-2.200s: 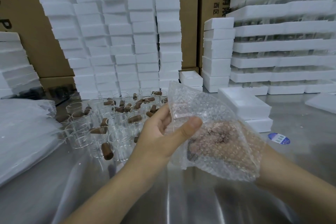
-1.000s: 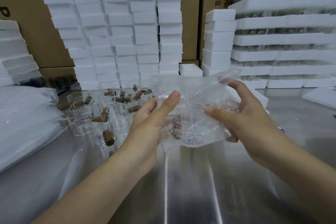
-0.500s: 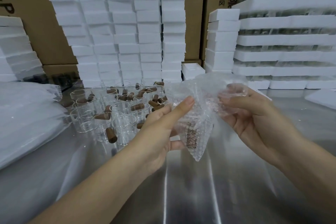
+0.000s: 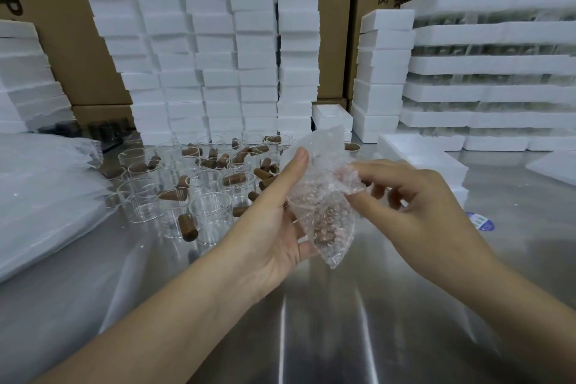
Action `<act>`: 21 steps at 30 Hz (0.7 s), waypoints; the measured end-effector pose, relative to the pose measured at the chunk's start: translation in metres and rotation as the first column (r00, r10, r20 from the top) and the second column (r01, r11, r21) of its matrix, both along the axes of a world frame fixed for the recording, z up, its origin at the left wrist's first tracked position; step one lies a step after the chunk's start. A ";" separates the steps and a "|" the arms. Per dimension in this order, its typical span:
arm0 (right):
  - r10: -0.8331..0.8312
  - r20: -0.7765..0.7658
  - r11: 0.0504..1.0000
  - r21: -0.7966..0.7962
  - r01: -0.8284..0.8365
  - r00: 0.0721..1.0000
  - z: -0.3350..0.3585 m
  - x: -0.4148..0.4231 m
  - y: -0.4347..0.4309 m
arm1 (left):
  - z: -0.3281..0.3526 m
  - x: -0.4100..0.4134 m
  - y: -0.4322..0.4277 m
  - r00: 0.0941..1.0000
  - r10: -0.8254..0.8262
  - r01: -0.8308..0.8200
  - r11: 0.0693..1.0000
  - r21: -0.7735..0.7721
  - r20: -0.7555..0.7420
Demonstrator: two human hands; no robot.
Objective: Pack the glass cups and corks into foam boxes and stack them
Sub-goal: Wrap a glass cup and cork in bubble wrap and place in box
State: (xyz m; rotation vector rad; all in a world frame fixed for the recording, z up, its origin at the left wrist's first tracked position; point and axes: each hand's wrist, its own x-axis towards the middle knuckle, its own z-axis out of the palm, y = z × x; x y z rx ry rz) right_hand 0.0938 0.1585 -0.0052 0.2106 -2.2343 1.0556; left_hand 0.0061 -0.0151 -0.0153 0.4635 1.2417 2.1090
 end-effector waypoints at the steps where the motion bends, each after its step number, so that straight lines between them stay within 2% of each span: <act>1: 0.026 0.004 1.000 0.008 -0.026 1.000 0.000 0.001 0.000 | 0.000 0.000 0.000 0.999 0.001 -0.001 1.000 -0.020 -0.039; 5: 0.119 0.145 0.991 0.039 -0.126 0.982 0.000 0.002 0.002 | -0.001 0.003 -0.002 0.977 0.004 -0.035 0.990 -0.138 -0.214; 8: 0.272 0.189 0.962 -0.083 -0.261 0.944 0.004 0.004 0.000 | 0.000 0.006 -0.002 0.955 0.007 -0.067 0.979 -0.192 -0.298; 10: 0.300 0.183 0.952 -0.124 -0.281 0.936 0.005 0.005 0.002 | 0.002 0.008 -0.002 0.950 0.019 -0.082 0.978 -0.190 -0.311; 12: 0.200 0.139 0.979 -0.076 -0.191 0.970 0.002 0.003 0.003 | 0.002 0.009 0.000 0.948 0.052 -0.113 0.977 -0.180 -0.313; 16: -0.036 -0.061 0.999 -0.005 0.036 0.997 -0.006 0.002 -0.001 | 0.003 0.008 0.000 0.949 0.122 -0.176 0.970 -0.169 -0.291; 21: -0.076 -0.202 0.981 0.160 0.109 0.976 -0.008 0.003 -0.005 | 0.002 0.008 -0.002 0.935 0.160 -0.223 0.959 -0.173 -0.316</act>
